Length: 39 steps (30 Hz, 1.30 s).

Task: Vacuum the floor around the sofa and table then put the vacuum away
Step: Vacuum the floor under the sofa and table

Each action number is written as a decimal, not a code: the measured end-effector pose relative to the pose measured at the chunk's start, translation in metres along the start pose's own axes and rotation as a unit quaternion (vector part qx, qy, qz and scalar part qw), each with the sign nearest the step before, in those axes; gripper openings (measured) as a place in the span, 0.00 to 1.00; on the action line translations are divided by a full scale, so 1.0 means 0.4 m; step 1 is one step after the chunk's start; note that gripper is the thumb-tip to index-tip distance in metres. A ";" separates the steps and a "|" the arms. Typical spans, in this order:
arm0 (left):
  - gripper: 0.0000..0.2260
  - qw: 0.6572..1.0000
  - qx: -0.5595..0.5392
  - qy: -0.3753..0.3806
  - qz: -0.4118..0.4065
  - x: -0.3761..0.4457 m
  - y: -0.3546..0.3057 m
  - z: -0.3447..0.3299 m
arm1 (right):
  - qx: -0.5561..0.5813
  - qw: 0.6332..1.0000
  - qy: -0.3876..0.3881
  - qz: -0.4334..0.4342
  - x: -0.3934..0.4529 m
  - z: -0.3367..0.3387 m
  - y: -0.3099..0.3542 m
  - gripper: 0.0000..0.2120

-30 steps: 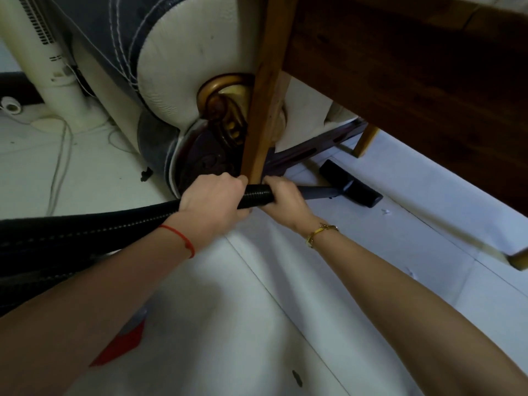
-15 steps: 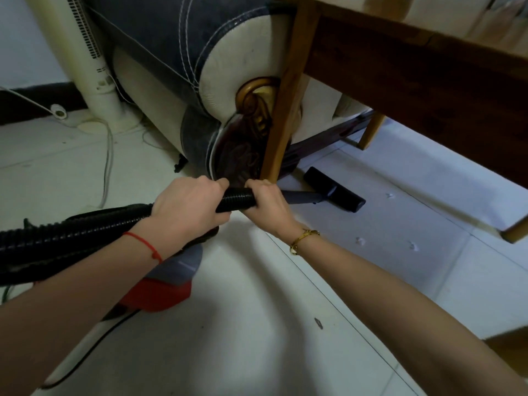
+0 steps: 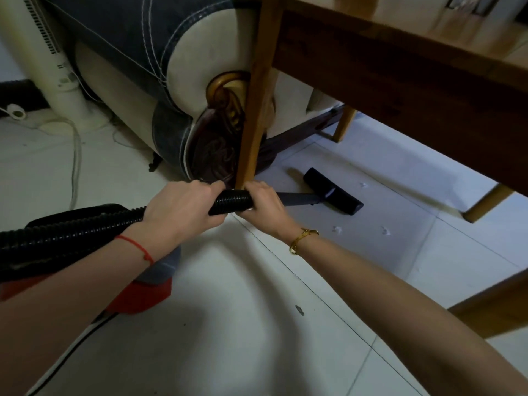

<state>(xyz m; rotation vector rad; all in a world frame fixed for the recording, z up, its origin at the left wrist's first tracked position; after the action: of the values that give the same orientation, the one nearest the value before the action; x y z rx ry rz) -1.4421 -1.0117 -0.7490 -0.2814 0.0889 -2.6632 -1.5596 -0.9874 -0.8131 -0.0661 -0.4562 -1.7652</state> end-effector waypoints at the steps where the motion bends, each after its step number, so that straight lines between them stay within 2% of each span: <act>1: 0.15 1.000 -0.005 -0.002 0.000 0.012 -0.007 -0.009 | 0.000 1.000 0.006 0.001 -0.002 0.000 -0.017 0.09; 10: 0.14 0.999 -0.038 -0.007 -0.008 0.157 -0.095 -0.092 | -0.020 0.999 0.024 -0.006 0.011 0.011 -0.198 0.09; 16: 0.14 0.999 -0.054 0.005 0.005 0.265 -0.137 -0.149 | -0.023 0.999 0.035 -0.014 0.045 0.016 -0.316 0.10; 22: 0.13 0.997 -0.063 0.029 0.010 0.358 -0.169 -0.195 | -0.017 0.998 0.053 -0.029 0.062 0.017 -0.421 0.06; 27: 0.14 0.998 -0.052 0.034 0.006 0.421 -0.200 -0.211 | -0.045 0.995 0.065 -0.054 0.087 0.015 -0.506 0.08; 39: 0.15 0.995 -0.087 0.037 0.025 0.461 -0.209 -0.248 | -0.063 0.993 0.068 -0.069 0.099 0.005 -0.558 0.06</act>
<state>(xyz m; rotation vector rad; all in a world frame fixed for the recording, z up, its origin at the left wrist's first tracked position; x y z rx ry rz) -1.6609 -1.0183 -0.8031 -0.2330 0.3483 -2.6187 -1.7814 -0.9848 -0.8596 -0.0034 -0.2550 -1.9194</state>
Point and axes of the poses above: each hand's wrist, its own x-axis towards the middle knuckle, its own z-axis out of the back of the hand, y = z × x, the point moved 9 cm from there along x, towards the middle knuckle, and after that the axes turned 12 degrees about -x, right-handed, at the moved point
